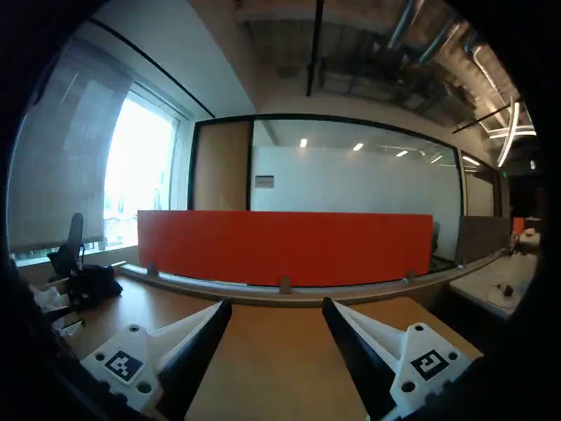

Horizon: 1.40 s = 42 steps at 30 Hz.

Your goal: Fold towel

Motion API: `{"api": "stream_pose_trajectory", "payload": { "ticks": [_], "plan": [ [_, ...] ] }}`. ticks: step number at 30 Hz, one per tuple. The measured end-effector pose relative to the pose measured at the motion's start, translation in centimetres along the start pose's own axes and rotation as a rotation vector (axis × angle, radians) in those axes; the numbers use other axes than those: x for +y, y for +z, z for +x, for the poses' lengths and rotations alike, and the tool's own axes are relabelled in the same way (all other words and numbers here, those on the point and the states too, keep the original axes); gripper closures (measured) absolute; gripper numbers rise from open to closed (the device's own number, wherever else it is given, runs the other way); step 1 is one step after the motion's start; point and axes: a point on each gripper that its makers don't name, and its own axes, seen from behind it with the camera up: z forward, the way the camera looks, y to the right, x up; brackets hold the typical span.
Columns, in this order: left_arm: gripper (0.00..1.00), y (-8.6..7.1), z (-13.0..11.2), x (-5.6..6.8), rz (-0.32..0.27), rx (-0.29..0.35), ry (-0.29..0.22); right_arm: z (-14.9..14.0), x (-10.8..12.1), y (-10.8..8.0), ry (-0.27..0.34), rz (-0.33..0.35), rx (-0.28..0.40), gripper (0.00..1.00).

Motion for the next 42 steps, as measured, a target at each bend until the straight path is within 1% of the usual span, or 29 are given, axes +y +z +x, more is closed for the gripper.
{"api": "stream_pose_trajectory", "payload": {
  "ticks": [8,15,21,26,30,38,42],
  "plan": [
    [0.06,0.0,0.0,0.0,0.000,0.000,0.000,1.3,2.1,-0.3,-0.006,-0.029,0.032,0.00],
    [0.06,0.0,-0.1,0.1,0.000,0.000,0.000,0.5,3.9,-0.8,-0.021,-0.059,0.040,0.00],
    [0.06,0.0,-0.1,0.1,0.000,0.000,-0.001,-1.9,5.2,-1.1,-0.015,-0.087,0.032,0.00],
    [0.06,0.0,-0.1,0.2,0.000,0.000,-0.001,-4.1,5.9,-1.1,-0.007,-0.093,0.022,0.00],
    [0.06,0.1,-0.1,0.2,0.000,0.000,-0.001,-5.5,6.2,-1.1,-0.001,-0.092,0.030,0.00],
    [0.06,0.1,-0.1,0.2,0.000,0.000,-0.001,-8.6,7.0,-1.0,0.038,-0.090,0.037,0.00],
    [0.06,0.0,-0.1,0.3,0.000,0.000,-0.001,-10.4,7.6,-1.1,0.029,-0.092,0.032,0.00]
  ]
}}
